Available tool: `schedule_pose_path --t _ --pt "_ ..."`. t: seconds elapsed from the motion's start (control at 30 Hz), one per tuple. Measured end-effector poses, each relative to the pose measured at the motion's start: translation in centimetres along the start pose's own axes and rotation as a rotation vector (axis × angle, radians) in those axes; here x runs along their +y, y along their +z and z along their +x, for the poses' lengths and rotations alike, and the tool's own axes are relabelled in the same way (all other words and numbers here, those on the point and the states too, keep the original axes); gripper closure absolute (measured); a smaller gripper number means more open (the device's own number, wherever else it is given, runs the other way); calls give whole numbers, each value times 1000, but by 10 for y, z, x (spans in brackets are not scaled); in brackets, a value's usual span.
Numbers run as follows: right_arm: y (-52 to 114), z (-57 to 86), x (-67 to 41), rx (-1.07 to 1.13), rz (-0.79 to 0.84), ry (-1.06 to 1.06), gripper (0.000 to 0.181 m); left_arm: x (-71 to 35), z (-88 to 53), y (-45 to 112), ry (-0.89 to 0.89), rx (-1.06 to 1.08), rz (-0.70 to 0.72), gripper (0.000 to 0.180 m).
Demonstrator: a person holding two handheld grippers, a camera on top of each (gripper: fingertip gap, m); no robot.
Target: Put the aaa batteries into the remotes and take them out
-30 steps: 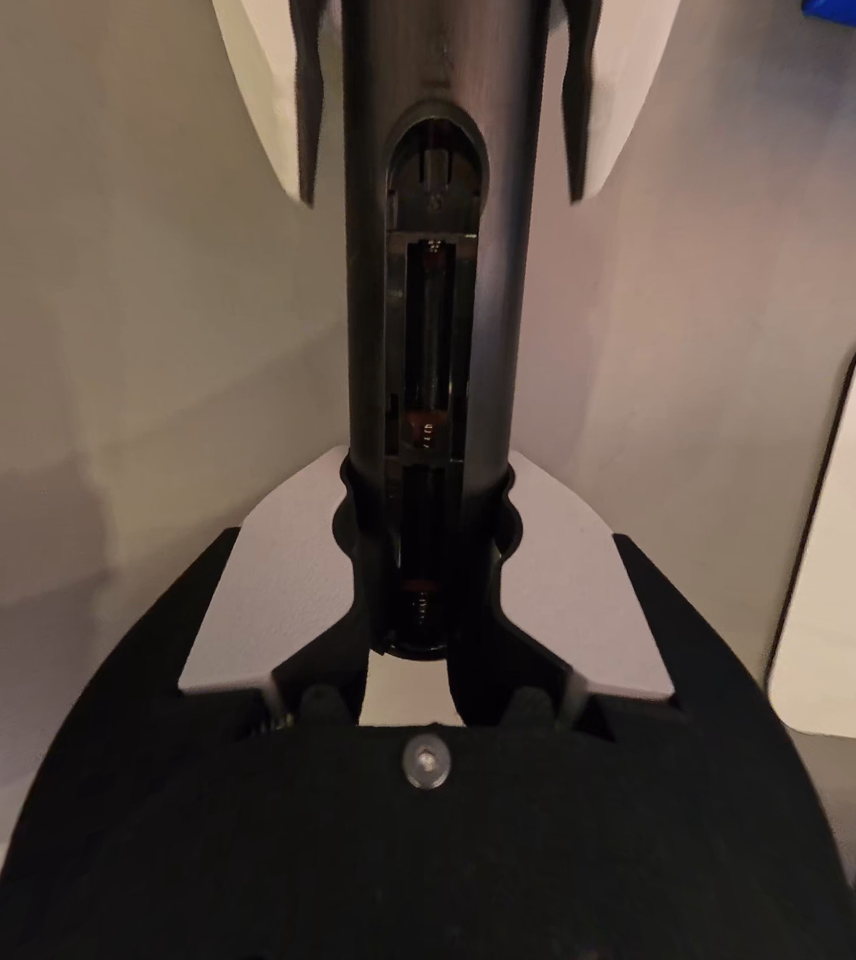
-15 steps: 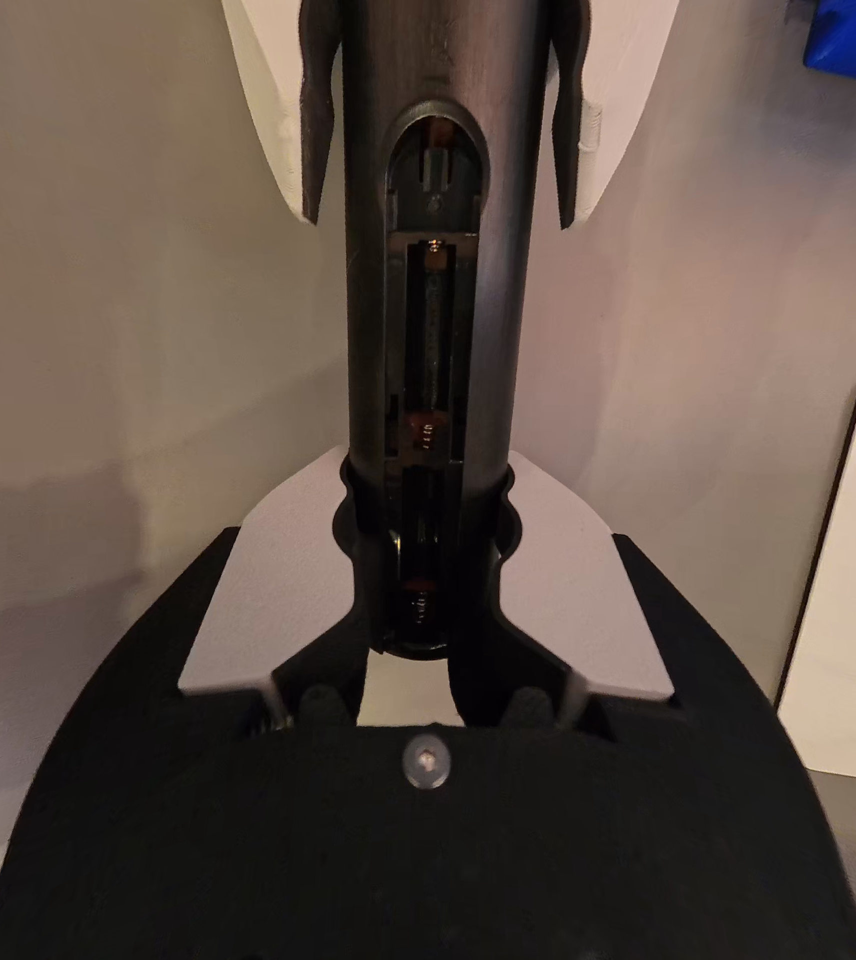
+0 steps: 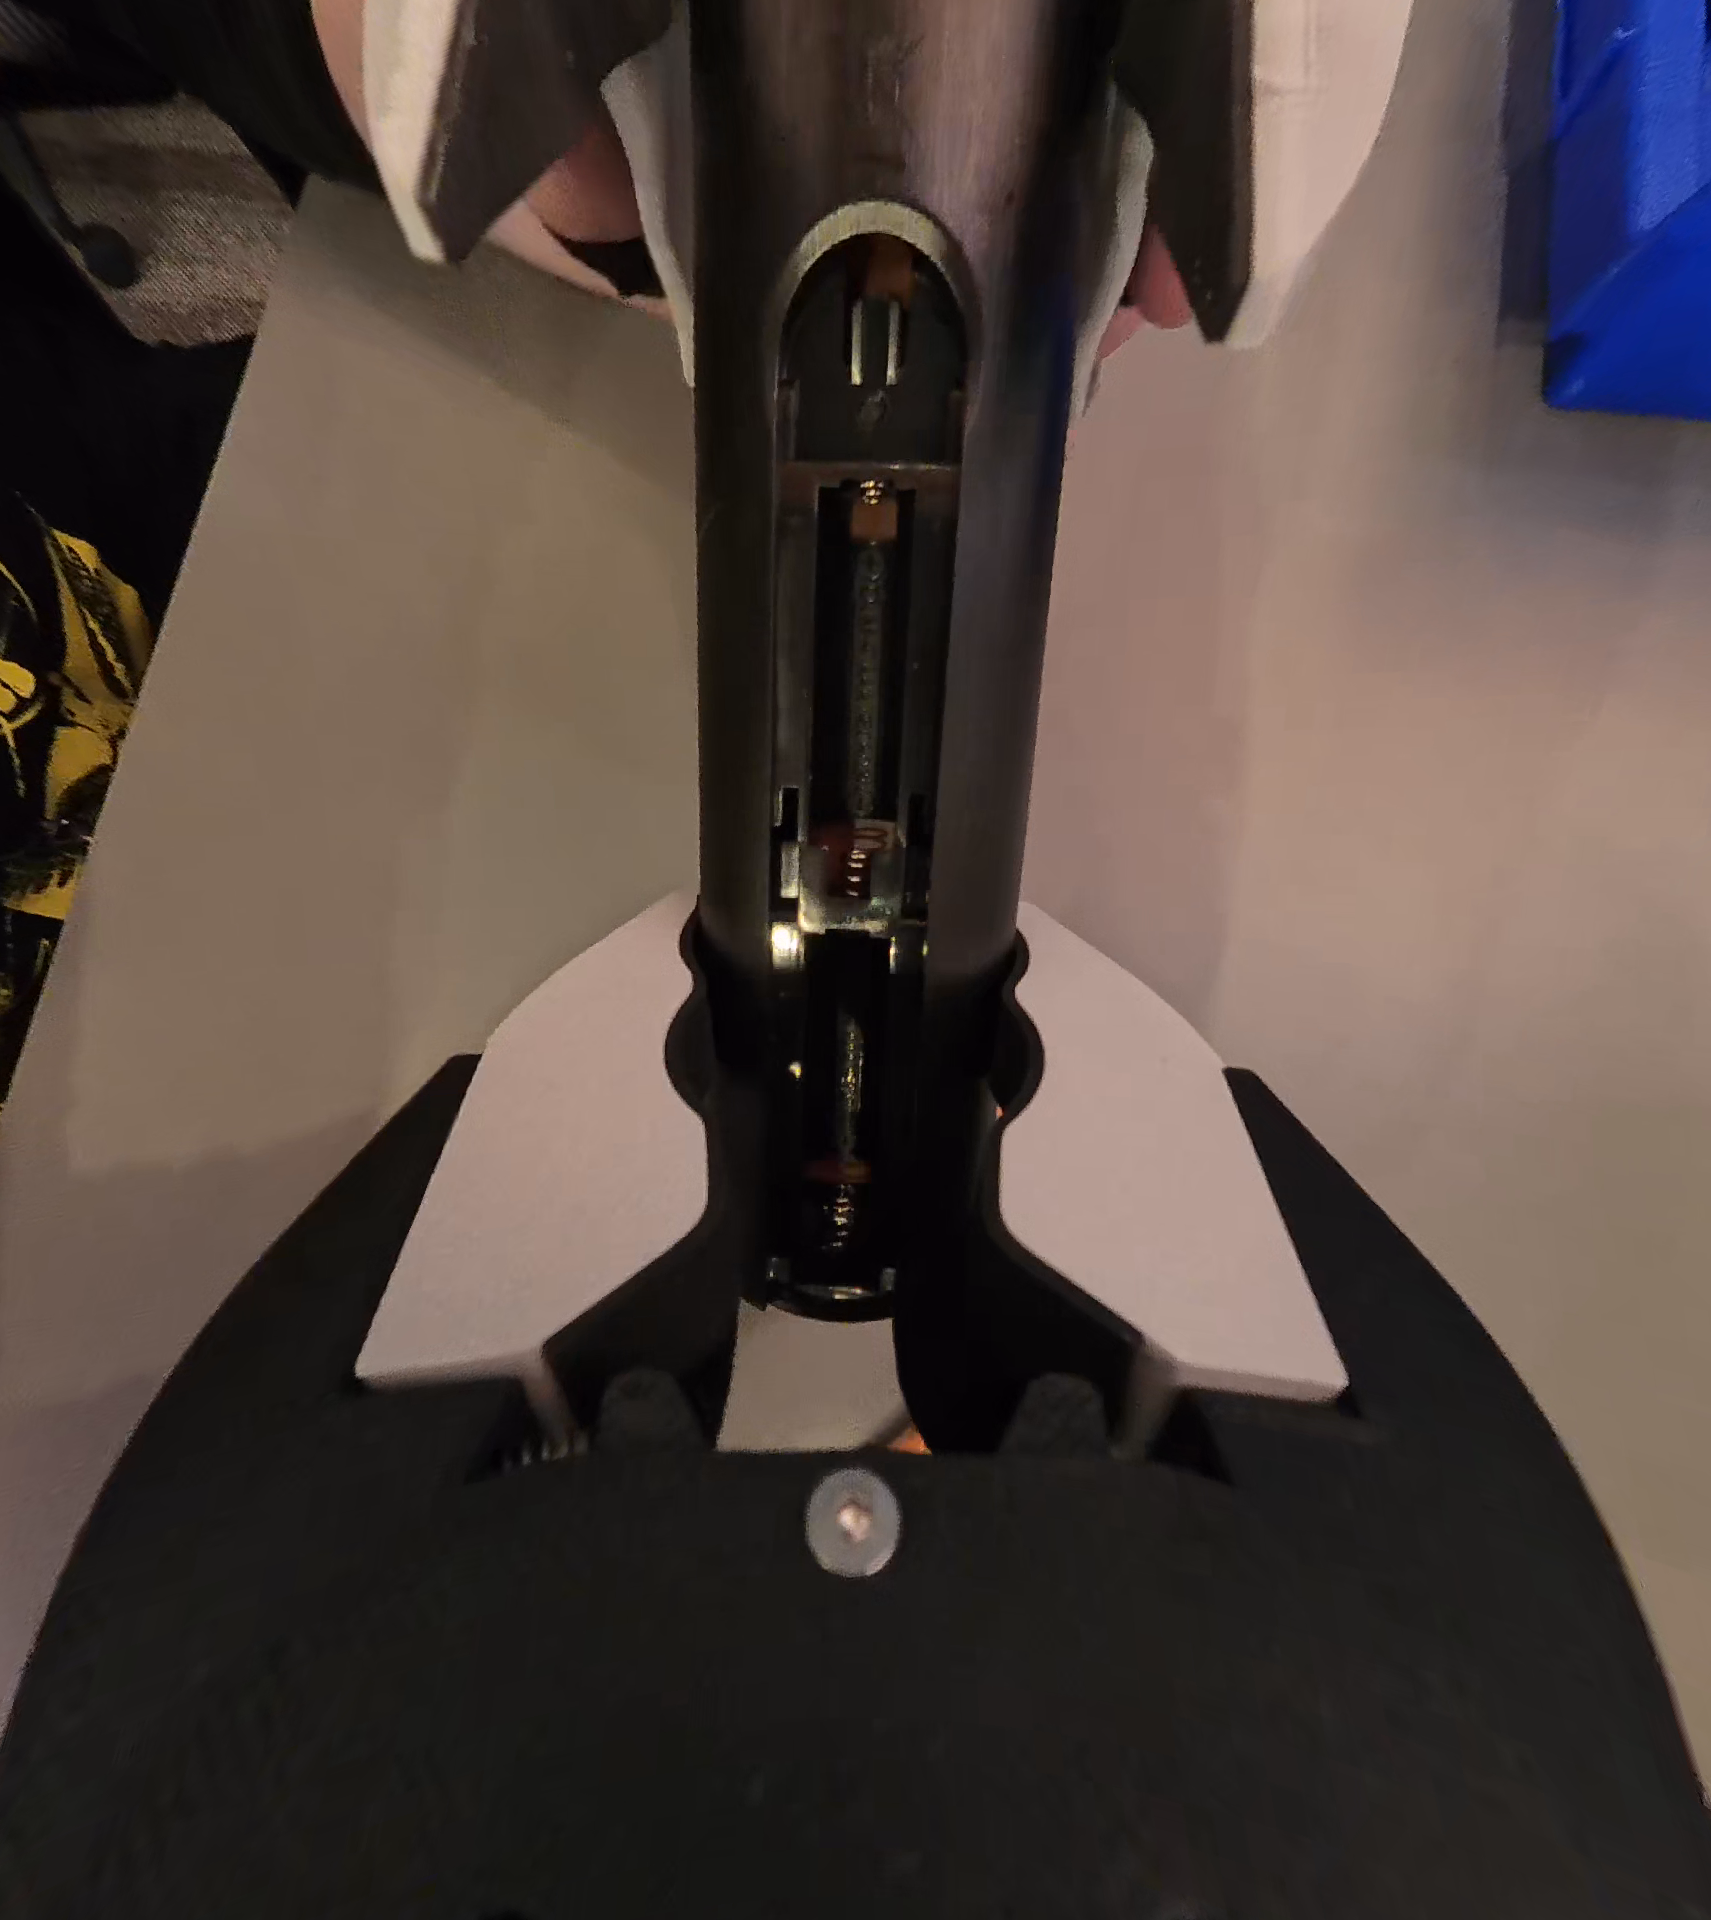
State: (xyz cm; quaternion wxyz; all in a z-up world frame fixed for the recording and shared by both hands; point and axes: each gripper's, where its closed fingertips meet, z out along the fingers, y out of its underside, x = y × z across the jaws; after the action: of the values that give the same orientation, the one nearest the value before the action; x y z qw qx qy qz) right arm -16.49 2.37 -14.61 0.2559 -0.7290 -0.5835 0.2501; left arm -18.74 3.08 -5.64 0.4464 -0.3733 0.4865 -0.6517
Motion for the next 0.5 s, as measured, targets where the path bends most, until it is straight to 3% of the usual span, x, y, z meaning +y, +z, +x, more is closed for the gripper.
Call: schedule_pose_path --t 0.13,0.27,0.5 --pt "0 1 -7 1 49 27 130 -12 -2 -1 -41 21 92 114" --pt "-3 0 -17 -18 143 57 130 -8 -2 0 -55 32 82 107" --pt "3 -4 -18 -34 140 64 130 -12 -2 1 -54 43 106 122"
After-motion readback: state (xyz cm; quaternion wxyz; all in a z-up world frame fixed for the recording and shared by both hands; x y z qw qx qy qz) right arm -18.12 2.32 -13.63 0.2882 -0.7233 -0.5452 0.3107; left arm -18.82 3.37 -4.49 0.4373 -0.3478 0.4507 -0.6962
